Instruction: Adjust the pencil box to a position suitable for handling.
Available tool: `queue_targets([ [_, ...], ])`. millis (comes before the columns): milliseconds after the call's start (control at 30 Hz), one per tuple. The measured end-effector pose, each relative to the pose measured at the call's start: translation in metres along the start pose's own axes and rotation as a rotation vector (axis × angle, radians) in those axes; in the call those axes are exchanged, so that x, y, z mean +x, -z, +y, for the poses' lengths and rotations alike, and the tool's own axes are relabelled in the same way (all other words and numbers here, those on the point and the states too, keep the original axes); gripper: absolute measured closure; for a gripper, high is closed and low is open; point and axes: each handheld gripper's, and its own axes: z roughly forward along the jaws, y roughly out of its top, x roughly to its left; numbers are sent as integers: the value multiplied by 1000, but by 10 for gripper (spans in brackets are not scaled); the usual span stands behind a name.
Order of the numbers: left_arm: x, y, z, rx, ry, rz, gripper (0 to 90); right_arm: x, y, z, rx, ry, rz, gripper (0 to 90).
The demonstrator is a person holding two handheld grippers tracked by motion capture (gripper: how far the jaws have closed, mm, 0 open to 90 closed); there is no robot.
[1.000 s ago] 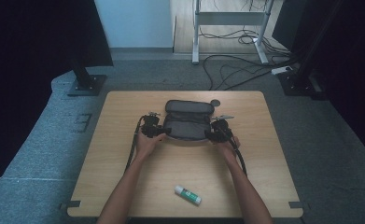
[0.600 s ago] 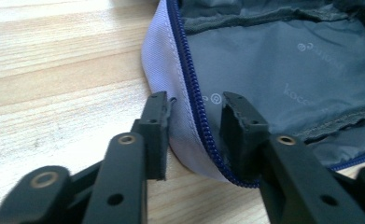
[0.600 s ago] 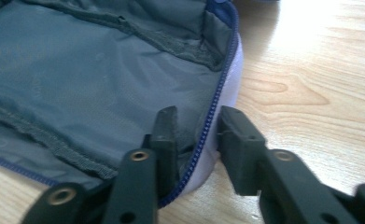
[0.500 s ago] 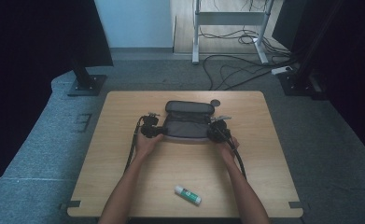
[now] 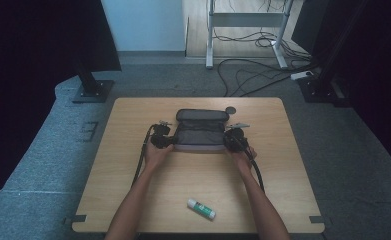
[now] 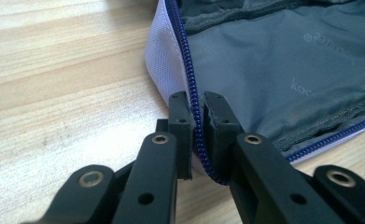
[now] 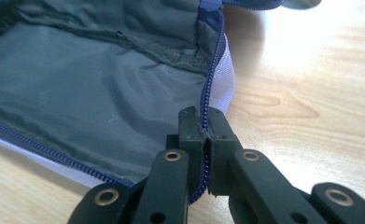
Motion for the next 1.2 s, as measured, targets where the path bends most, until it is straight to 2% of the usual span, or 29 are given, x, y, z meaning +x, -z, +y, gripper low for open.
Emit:
queue_targets([
  [133, 1, 12, 0, -23, 1, -20, 843, 5, 14, 5, -34, 43, 7, 862],
  [267, -3, 26, 2, -60, -11, -24, 846, 8, 27, 10, -66, 56, 14, 862],
  [367, -6, 33, 2, -70, -22, -19, 849, 9, 32, 12, -79, 47, 25, 863],
  [600, -7, 51, 4, -101, -22, -54, 851, 11, 42, 14, -98, 47, 56, 865],
  [733, -10, 61, 6, -121, -31, -57, 854, 12, 49, 16, -119, 53, 60, 866],
  [867, -14, 70, 8, -145, -44, -59, 859, 12, 55, 17, -135, 37, 81, 866],
  [1000, -15, 75, 9, -150, -52, -61, 862, 13, 59, 17, -148, 36, 83, 866],
  [1200, -14, 80, 7, -156, -58, -63, 869, 18, 65, 18, -162, 65, 77, 866],
])
